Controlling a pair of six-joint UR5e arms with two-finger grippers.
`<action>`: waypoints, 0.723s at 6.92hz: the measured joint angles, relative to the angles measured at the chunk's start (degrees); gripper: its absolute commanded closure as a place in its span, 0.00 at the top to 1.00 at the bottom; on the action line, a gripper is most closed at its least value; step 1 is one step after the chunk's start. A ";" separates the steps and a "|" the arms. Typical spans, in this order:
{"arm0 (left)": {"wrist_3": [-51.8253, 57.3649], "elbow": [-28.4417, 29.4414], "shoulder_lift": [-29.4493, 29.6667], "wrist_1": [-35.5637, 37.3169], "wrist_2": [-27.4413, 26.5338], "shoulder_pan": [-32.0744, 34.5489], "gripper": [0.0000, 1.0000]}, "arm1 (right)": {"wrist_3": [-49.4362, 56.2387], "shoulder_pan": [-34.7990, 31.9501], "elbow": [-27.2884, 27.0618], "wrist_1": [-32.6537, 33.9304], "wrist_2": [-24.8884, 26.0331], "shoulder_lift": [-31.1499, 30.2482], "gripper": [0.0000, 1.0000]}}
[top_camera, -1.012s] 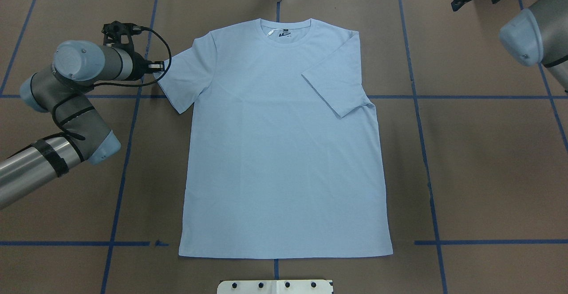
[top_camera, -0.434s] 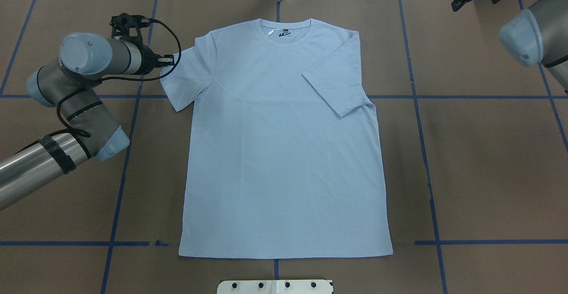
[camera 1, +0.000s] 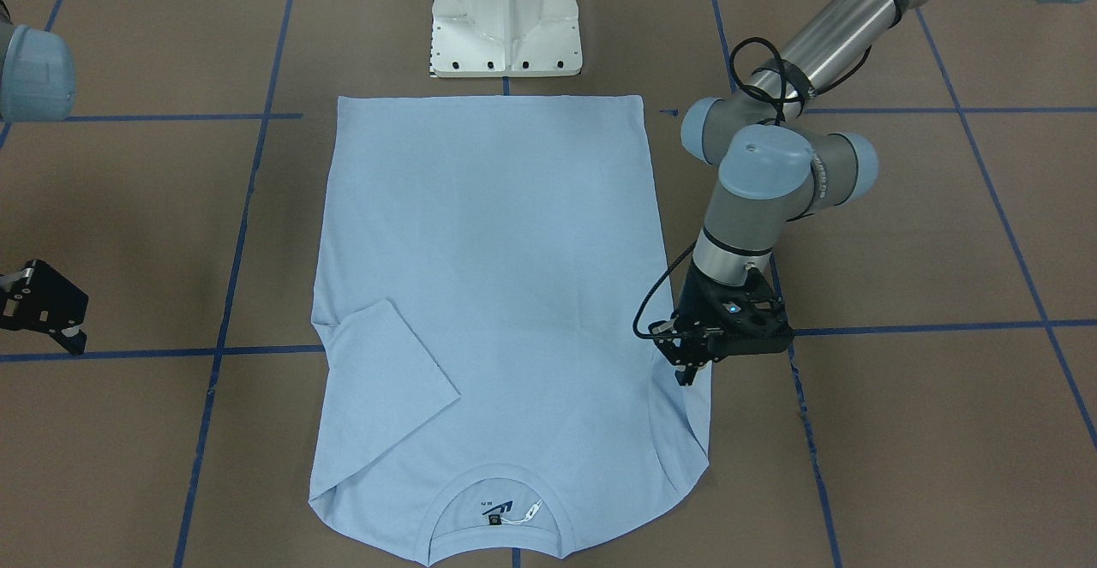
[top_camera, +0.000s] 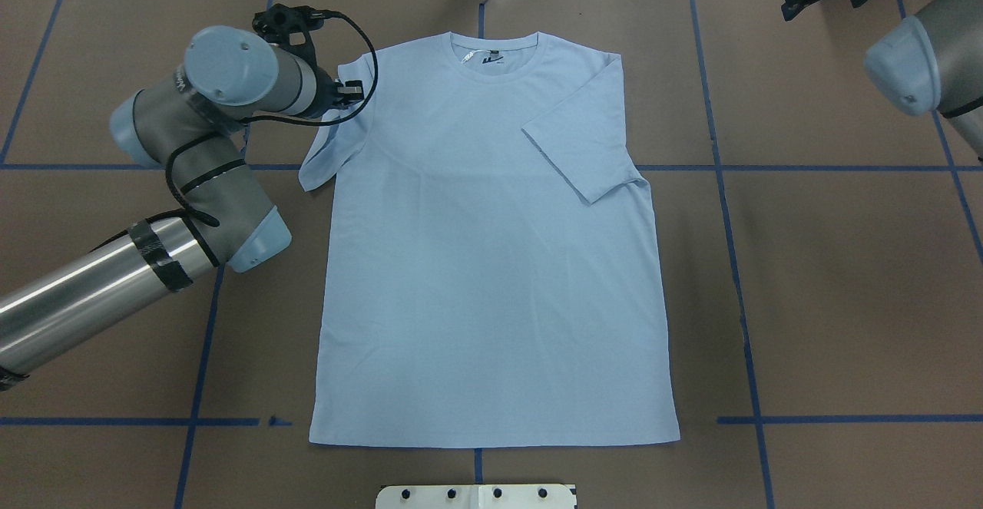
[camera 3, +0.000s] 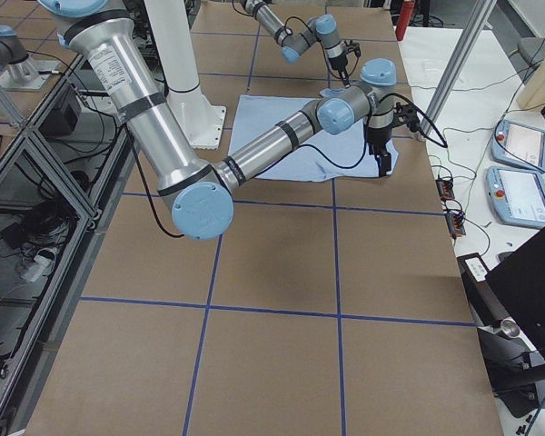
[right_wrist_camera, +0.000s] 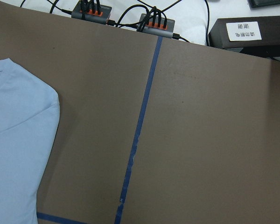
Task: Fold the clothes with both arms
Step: 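Grasp the sleeve with the left gripper and fold it inward over the body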
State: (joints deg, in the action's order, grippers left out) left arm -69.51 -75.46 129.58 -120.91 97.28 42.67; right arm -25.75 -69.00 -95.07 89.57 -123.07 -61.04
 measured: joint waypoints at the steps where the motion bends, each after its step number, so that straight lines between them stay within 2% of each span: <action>1: -1.64 0.11 2.50 3.59 -0.99 -1.37 0.00 | -0.02 0.00 0.00 -0.01 0.00 -0.02 1.00; 4: -4.30 6.26 9.15 7.39 -3.20 -2.81 0.00 | -0.11 0.03 -0.10 -0.01 -0.01 -0.04 1.00; 5: -4.78 7.45 10.16 7.52 -3.41 -3.31 0.19 | -0.13 0.10 -0.10 -0.01 0.01 -0.04 1.00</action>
State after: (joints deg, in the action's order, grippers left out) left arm -74.29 -68.01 139.73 -113.38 93.87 39.36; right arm -25.88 -68.90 -95.17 89.56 -123.06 -61.08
